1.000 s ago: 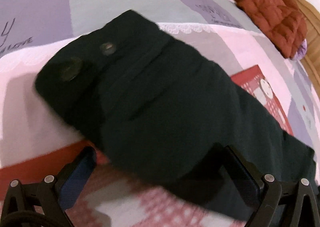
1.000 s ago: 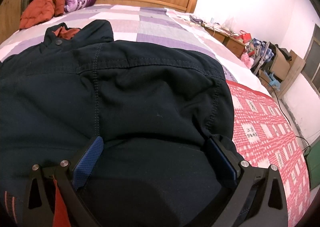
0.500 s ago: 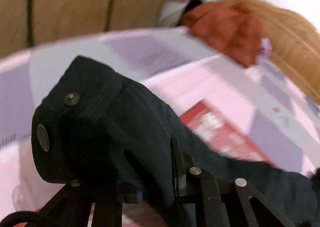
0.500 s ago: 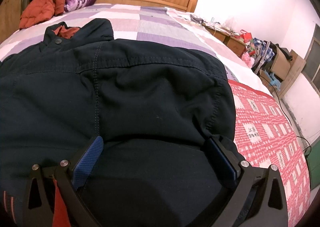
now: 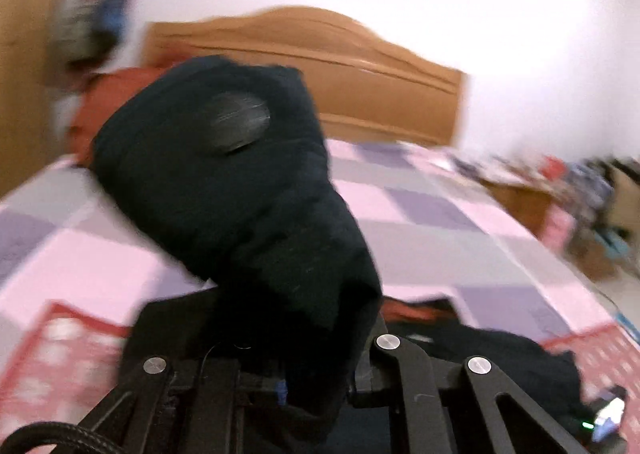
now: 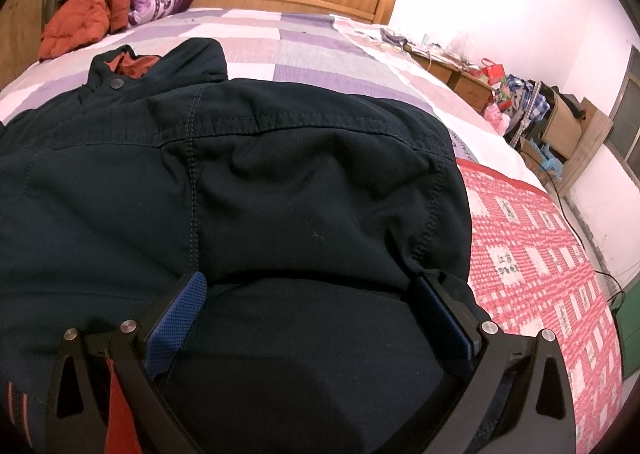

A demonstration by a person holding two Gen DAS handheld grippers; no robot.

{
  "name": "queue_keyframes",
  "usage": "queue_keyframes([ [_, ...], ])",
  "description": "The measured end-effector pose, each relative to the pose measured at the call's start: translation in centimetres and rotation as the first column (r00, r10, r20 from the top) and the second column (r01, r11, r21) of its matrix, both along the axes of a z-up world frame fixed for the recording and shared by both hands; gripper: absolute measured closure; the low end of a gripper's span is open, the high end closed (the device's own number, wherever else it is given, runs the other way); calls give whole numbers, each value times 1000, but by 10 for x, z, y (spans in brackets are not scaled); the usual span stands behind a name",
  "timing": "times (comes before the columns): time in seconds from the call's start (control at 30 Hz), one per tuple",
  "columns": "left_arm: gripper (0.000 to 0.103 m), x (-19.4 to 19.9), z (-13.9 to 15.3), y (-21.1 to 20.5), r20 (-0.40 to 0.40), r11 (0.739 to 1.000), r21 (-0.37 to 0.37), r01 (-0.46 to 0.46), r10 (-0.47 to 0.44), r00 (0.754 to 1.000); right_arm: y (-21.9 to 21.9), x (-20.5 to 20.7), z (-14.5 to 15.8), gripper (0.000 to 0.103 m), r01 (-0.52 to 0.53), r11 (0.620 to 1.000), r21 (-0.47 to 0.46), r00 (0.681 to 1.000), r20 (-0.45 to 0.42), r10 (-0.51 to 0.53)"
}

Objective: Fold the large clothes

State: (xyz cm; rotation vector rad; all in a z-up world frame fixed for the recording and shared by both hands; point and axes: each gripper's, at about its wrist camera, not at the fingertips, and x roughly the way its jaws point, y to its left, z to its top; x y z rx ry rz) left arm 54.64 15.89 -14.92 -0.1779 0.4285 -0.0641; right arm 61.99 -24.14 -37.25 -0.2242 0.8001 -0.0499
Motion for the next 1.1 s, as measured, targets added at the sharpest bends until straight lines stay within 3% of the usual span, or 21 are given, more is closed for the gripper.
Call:
queue_keyframes([
  [0.1,89,19,-26,-62,-47,994,-11,108,-108,993,-1,1,0,0,-2,1000,10,1000,-2,2],
  [0.2,89,35,-72,-135,-132,978,6,208,-205,970,-3,1,0,0,-3,1000,19,1000,-2,3],
  [0.33,89,35,-127,-194,-256,959,16,282,-268,929,-5,1,1,0,-3,999,36,1000,-3,3],
  [0.4,89,29,-143,-211,-277,955,31,296,-277,920,-6,1,1,0,-3,999,41,1000,-3,3],
  [0.53,88,21,-149,-215,-288,955,-2,297,-285,914,-7,1,0,0,-2,999,50,1000,-4,2],
  [0.67,73,24,-144,-217,-293,948,-72,309,-317,902,-8,2,0,0,-2,999,51,1000,-5,3],
  [0.83,65,16,-145,-223,-329,932,-47,358,-353,876,-8,2,0,0,-2,999,52,1000,-5,3],
  [0.9,56,-7,-144,-215,-319,921,-34,387,-377,869,-8,2,0,0,-2,999,51,1000,-5,2],
  [0.97,22,-25,-144,-206,-311,916,-19,400,-386,869,-8,2,0,0,-2,999,51,1000,-5,2],
  [1.1,17,-69,-143,-174,-286,938,57,343,-314,906,-7,2,0,0,-2,999,49,1000,-5,3],
])
